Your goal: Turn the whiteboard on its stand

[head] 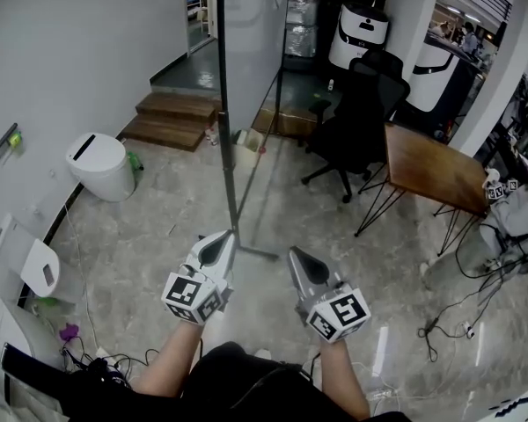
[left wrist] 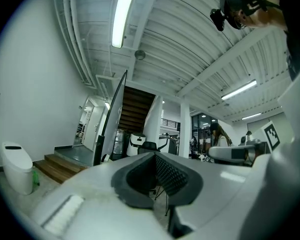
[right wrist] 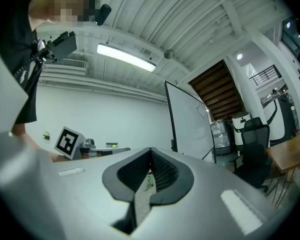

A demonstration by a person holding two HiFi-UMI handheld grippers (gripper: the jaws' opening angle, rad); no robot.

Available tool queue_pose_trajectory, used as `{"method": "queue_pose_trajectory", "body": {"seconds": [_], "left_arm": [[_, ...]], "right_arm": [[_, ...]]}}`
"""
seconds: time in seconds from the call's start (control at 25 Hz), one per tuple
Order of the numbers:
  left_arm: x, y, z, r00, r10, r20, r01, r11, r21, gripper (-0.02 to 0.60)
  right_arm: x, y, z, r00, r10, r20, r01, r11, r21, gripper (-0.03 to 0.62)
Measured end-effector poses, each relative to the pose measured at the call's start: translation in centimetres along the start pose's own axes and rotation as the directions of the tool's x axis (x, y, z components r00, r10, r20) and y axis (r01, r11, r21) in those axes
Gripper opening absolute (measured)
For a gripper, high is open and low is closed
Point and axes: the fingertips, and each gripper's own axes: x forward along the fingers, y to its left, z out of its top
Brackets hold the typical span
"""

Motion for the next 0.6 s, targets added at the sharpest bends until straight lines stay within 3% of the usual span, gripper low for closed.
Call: {"method": "queue_pose_trajectory", "body": {"seconds": [0.32,0.6], "left_arm": [[0.5,-2.3,0.0,1.0,-0.002,-0.005,0.002,1.0,-0.029,0.002],[0.9,-1.2,0.7,0.999,0.036,-0.009,-0.036,0.999,0.006,0.002]], "right_arm": [[-2.7,-1.1,0.3,1.0,0.01,0.019,-0.01,1.0,0.015,0.008],[-2.7,-2.1,0.4,0.999,0.003,0.047,-0.005,0.999,0.04,0.008]]}}
